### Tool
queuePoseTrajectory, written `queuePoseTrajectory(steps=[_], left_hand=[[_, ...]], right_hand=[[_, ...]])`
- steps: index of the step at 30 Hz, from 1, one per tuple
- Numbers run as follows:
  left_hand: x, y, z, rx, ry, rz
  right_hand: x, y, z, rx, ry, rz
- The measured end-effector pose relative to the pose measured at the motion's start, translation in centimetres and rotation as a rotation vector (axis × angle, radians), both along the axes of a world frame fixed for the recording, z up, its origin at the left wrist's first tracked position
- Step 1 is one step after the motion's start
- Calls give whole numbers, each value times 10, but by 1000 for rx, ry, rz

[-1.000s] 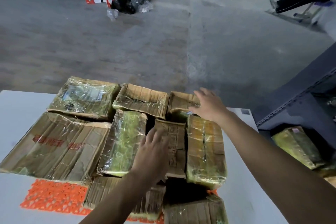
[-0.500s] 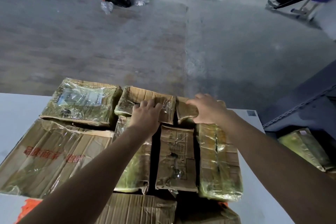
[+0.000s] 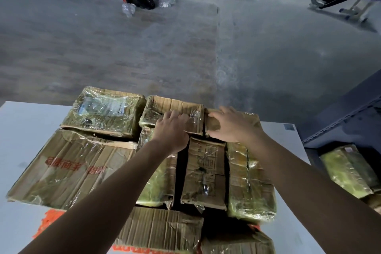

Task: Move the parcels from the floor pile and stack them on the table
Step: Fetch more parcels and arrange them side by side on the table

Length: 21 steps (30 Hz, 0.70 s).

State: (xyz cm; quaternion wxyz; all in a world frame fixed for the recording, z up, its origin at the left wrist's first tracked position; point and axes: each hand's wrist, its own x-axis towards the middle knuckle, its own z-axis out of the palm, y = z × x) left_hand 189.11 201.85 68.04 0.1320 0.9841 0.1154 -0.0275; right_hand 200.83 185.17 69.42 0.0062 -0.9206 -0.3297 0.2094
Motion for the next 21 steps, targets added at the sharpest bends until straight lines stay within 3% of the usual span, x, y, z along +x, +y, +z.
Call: queuePoseTrajectory(steps=[5, 11, 18, 21], left_hand=[[-19, 21, 17, -29, -54, 125], [-45, 108, 17, -45, -92, 334], [-71, 212, -4, -51, 40, 505], [-75, 248, -16, -208, 94, 610]], right_hand=[[-23, 29, 5, 99, -114, 92], [-47, 76, -1, 73, -148, 74], [-81, 143, -16, 64, -102, -89], [-93, 159, -22, 39, -57, -176]])
